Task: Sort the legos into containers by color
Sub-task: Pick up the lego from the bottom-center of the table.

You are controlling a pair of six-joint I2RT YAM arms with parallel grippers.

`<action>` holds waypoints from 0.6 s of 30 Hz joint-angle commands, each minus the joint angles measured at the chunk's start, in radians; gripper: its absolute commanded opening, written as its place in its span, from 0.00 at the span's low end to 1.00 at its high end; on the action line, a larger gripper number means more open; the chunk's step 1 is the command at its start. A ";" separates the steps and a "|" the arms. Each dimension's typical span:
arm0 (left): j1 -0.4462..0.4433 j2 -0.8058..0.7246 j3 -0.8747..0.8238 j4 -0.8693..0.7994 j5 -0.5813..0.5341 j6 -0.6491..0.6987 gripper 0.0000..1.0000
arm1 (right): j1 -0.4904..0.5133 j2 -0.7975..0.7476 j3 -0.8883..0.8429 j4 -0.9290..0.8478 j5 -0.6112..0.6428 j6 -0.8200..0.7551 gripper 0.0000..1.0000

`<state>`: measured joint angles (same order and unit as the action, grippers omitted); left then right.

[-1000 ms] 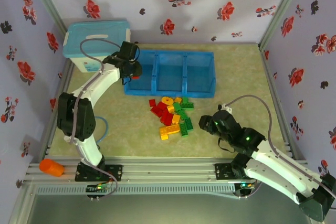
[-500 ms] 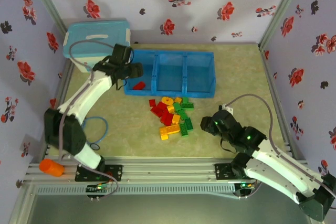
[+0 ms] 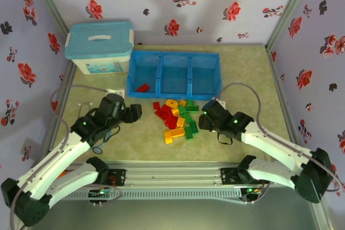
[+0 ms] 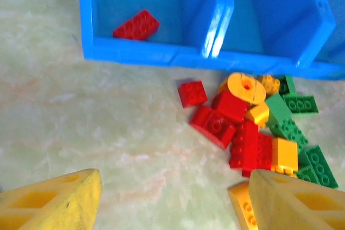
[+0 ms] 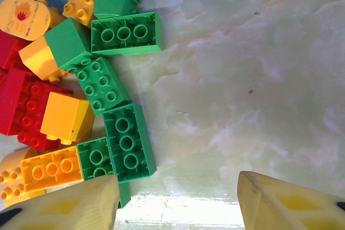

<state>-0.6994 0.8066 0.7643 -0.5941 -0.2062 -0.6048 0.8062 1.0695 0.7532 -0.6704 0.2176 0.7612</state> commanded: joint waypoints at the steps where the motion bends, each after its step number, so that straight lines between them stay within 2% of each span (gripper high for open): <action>1: -0.069 -0.062 -0.058 -0.029 -0.055 -0.098 0.72 | 0.010 0.081 0.069 0.030 -0.026 -0.032 0.60; 9: -0.196 -0.079 -0.112 -0.045 -0.119 -0.169 0.72 | 0.013 0.218 -0.009 0.173 -0.128 0.020 0.56; 18: -0.231 -0.078 -0.156 -0.033 -0.132 -0.200 0.72 | 0.015 0.274 -0.065 0.251 -0.120 0.051 0.55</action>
<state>-0.9180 0.7334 0.6231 -0.6224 -0.3069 -0.7708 0.8127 1.3258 0.6968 -0.4599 0.0963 0.7929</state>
